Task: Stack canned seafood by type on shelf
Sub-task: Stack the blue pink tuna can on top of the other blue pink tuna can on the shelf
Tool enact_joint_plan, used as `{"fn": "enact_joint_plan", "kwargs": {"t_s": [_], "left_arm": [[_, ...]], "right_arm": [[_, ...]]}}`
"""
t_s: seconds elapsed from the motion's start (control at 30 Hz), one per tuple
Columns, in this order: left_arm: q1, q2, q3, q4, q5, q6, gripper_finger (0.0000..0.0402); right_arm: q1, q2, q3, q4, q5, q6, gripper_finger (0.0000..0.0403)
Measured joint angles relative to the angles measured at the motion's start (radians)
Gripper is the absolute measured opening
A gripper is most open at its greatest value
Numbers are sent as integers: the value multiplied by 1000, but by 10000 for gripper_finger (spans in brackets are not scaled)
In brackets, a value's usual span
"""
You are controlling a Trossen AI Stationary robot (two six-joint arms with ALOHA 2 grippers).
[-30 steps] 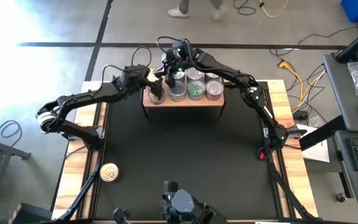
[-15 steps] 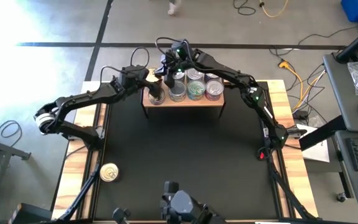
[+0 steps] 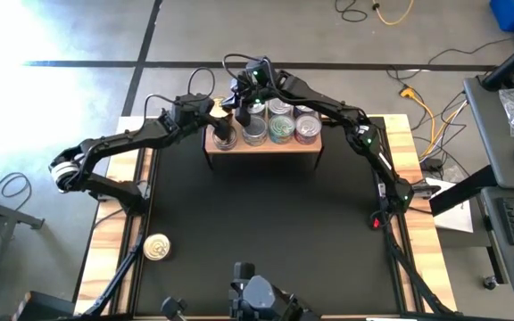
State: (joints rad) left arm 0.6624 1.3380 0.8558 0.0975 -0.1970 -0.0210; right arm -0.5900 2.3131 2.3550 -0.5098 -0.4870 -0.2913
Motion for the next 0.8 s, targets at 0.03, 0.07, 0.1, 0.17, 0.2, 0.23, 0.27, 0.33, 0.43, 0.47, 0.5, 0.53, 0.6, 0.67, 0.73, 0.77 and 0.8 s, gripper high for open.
{"fn": "enact_joint_plan", "kwargs": {"t_s": [0.03,0.07,0.1,0.17,0.2,0.23,0.27,0.33,0.43,0.47,0.5,0.53,0.6,0.67,0.73,0.77,0.8], "left_arm": [[0,0,0,0,0,-3,395],[0,0,0,-1,-1,-7,392],[0,2,0,0,-2,-9,388],[1,3,0,1,-2,-11,383],[2,3,1,1,-2,-7,383],[2,3,1,1,5,4,385],[3,3,1,5,26,25,390],[6,4,1,11,61,53,395],[8,4,1,13,61,57,391],[10,4,1,13,63,58,392],[14,3,1,12,67,59,394],[16,3,1,11,72,60,396],[17,-2,1,7,75,63,396],[17,-8,0,-2,84,69,396],[19,-13,0,-11,110,70,398],[19,-15,0,-14,111,70,398],[19,-15,0,-16,111,70,397]], "right_arm": [[0,0,0,0,0,0,12],[0,0,0,1,0,0,12],[0,0,0,1,0,0,12],[0,0,0,0,0,-5,12],[0,0,0,0,2,-8,12],[1,0,0,-1,7,-8,12],[1,-1,0,-3,10,-8,12],[1,-1,-1,-5,12,-8,12],[1,-1,-1,-9,13,-9,12],[1,-1,-1,-7,15,-8,12],[1,-1,-1,-6,15,-10,12],[1,-1,-1,-7,16,-12,12],[1,-1,-1,-8,16,-21,12],[1,-1,-1,-9,15,-22,12],[2,-1,-1,-11,16,-23,12],[2,-1,-1,-12,21,-24,12],[2,-1,-1,-13,24,-26,12]]}}
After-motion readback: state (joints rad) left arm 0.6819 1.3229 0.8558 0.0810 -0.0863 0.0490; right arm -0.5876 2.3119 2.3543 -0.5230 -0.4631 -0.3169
